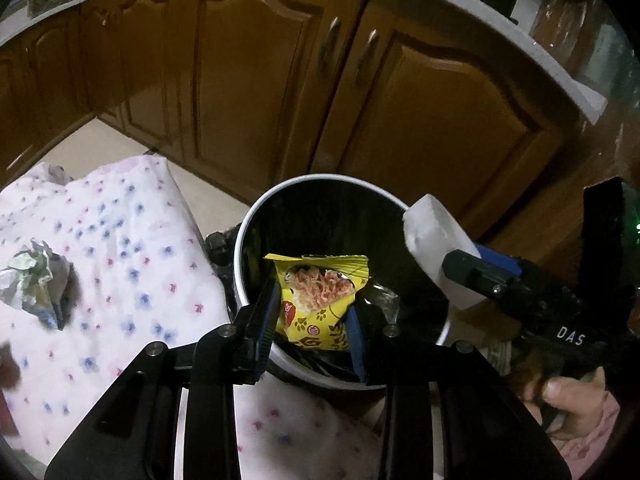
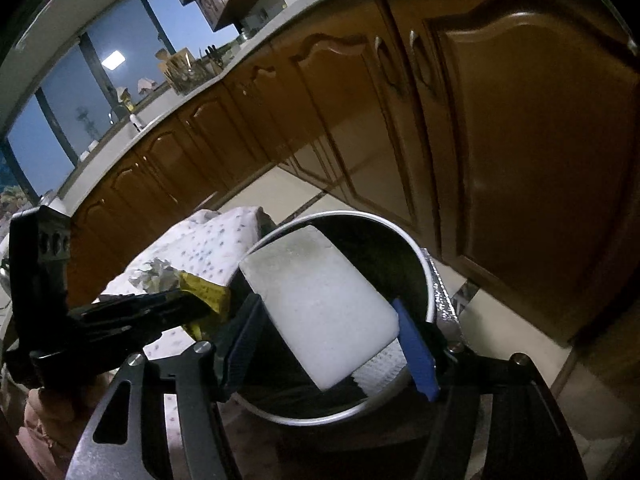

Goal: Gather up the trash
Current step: 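Carry the snack bag and sponge over the bin and release both, then grasp the orange candy bag with the left tool while the right tool grasps the green milk carton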

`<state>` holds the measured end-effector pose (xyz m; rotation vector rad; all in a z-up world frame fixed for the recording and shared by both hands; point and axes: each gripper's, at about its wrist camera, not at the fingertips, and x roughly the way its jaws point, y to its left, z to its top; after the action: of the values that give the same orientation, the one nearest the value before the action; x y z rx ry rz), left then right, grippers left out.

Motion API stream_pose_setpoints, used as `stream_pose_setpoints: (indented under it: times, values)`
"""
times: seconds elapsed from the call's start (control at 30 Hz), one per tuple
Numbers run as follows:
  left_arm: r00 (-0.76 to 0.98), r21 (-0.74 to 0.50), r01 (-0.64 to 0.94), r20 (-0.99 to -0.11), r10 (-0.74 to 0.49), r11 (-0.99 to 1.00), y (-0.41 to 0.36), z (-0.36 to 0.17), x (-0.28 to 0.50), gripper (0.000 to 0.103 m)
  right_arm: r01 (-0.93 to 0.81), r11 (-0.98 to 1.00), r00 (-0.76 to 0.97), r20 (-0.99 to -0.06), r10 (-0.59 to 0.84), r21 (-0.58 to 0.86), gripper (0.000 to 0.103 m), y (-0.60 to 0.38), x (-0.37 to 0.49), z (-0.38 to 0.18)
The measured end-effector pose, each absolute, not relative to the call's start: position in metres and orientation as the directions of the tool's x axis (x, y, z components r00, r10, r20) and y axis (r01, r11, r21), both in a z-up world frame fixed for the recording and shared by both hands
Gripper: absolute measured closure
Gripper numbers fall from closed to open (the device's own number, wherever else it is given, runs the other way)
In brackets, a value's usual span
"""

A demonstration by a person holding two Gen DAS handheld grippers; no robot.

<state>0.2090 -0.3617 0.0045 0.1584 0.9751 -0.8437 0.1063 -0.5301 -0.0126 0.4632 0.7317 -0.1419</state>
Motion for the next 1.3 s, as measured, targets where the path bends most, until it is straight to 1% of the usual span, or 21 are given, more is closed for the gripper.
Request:
stream_pose_setpoints:
  times: [0.07, 0.13, 0.2, 0.23, 0.3, 0.37, 0.57, 0.73, 0.8, 0.83, 1.13, 1.3]
  values:
    - [0.273, -0.242, 0.69, -0.786, -0.555, 0.682, -0.364, 0.001, 0.211, 0.066, 0.288, 0.889, 0.735, -0.677, 0.033, 0.356, 0.034, -0.533, 0.109, -0.014]
    - [0.269, -0.248, 0.688, -0.786, -0.557, 0.682, -0.365, -0.002, 0.212, 0.062, 0.291, 0.886, 0.736, -0.677, 0.034, 0.36, 0.033, -0.537, 0.112, -0.015]
    - [0.259, -0.258, 0.69, -0.784, -0.565, 0.676, -0.366, -0.002, 0.212, 0.049, 0.291, 0.88, 0.735, -0.676, 0.045, 0.375, 0.028, -0.54, 0.115, -0.016]
    - [0.262, -0.257, 0.691, -0.783, -0.565, 0.676, -0.367, -0.003, 0.211, 0.04, 0.292, 0.875, 0.735, -0.676, 0.052, 0.385, 0.028, -0.541, 0.116, -0.016]
    - [0.263, -0.258, 0.697, -0.776, -0.573, 0.669, -0.365, -0.002, 0.209, 0.038, 0.289, 0.872, 0.74, -0.67, 0.059, 0.395, 0.028, -0.541, 0.116, -0.015]
    - [0.257, -0.262, 0.7, -0.775, -0.577, 0.664, -0.363, -0.003, 0.208, 0.029, 0.291, 0.87, 0.745, -0.665, 0.054, 0.397, 0.028, -0.541, 0.115, -0.015]
    - [0.277, -0.294, 0.671, -0.753, -0.597, 0.681, -0.337, -0.002, 0.201, 0.029, 0.28, 0.862, 0.776, -0.628, 0.055, 0.423, 0.028, -0.532, 0.101, -0.01]
    - [0.33, -0.313, 0.623, -0.726, -0.603, 0.717, -0.292, 0.002, 0.188, 0.029, 0.265, 0.85, 0.801, -0.595, 0.07, 0.456, 0.027, -0.515, 0.09, -0.008]
    - [0.356, -0.323, 0.598, -0.713, -0.604, 0.733, -0.27, 0.002, 0.183, 0.028, 0.246, 0.848, 0.81, -0.581, 0.086, 0.469, 0.023, -0.501, 0.086, -0.009]
    - [0.366, -0.324, 0.588, -0.711, -0.6, 0.741, -0.26, 0.002, 0.18, 0.028, 0.237, 0.849, 0.812, -0.576, 0.093, 0.472, 0.022, -0.495, 0.085, -0.009]
    - [0.492, -0.313, 0.445, -0.697, -0.521, 0.839, -0.154, 0.004, 0.158, 0.027, 0.105, 0.857, 0.801, -0.554, 0.228, 0.505, 0.022, -0.418, 0.094, -0.016]
    - [0.526, -0.325, 0.373, -0.697, -0.487, 0.869, -0.101, 0.001, 0.146, 0.027, 0.022, 0.861, 0.775, -0.553, 0.306, 0.507, 0.022, -0.372, 0.103, -0.016]
